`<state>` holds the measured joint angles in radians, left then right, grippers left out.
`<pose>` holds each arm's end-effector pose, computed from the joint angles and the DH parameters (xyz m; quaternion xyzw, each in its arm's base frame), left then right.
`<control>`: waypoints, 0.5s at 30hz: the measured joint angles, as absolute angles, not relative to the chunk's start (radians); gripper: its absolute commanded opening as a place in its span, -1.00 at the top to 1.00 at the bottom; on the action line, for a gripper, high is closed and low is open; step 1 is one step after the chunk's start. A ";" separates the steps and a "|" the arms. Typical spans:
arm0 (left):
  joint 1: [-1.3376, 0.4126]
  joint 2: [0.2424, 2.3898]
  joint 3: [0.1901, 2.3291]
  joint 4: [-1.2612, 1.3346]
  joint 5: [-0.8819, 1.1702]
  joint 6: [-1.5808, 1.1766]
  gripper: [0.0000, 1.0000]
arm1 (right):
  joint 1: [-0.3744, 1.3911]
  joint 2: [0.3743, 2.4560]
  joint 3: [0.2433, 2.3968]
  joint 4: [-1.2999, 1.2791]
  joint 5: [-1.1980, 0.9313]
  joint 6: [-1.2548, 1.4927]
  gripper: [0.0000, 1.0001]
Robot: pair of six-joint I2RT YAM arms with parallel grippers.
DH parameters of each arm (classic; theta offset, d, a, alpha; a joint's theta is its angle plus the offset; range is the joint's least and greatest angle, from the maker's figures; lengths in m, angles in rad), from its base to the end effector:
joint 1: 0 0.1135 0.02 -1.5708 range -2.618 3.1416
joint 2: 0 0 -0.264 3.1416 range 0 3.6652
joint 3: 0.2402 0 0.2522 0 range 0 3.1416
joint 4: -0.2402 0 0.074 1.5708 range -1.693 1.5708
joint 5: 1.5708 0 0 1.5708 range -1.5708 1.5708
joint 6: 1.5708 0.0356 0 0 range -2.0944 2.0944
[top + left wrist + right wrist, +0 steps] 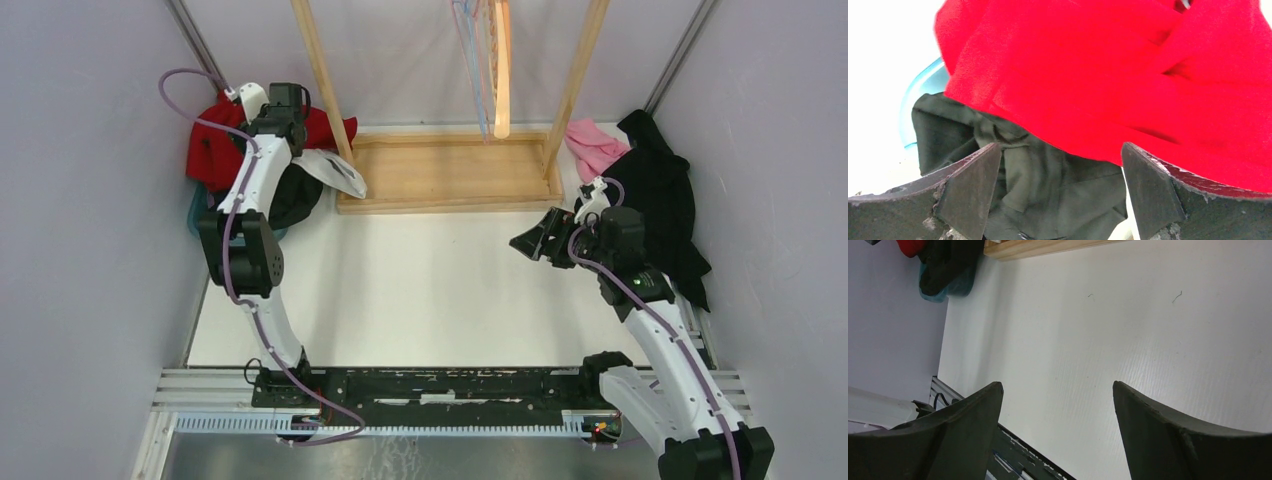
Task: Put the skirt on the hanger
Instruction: Pick up the skirt from the bin.
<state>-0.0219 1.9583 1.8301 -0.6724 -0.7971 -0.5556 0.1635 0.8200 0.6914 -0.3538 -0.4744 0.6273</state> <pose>0.4397 0.0158 0.3151 -0.3658 0.7855 0.2462 0.4343 0.1790 0.0460 0.2856 0.0727 0.8373 0.3794 0.3870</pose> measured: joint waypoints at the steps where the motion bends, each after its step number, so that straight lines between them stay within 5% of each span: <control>1: -0.017 1.953 1.827 -0.680 -0.811 -0.561 -0.94 | 0.165 0.822 0.691 -0.353 -0.475 0.627 -0.73; 8: 0.025 1.728 1.553 -0.680 -0.881 -0.653 -0.98 | 0.202 0.846 0.691 -0.352 -0.474 0.628 -0.72; 15: 0.201 1.705 1.519 -0.677 -0.804 -0.714 -0.98 | 0.325 0.871 0.694 -0.364 -0.434 0.627 -0.71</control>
<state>0.2012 1.7054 1.5192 -0.6769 -0.8036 -0.7143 0.3252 0.8715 0.6937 -0.3637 -0.4343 0.6273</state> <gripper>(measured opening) 0.991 0.861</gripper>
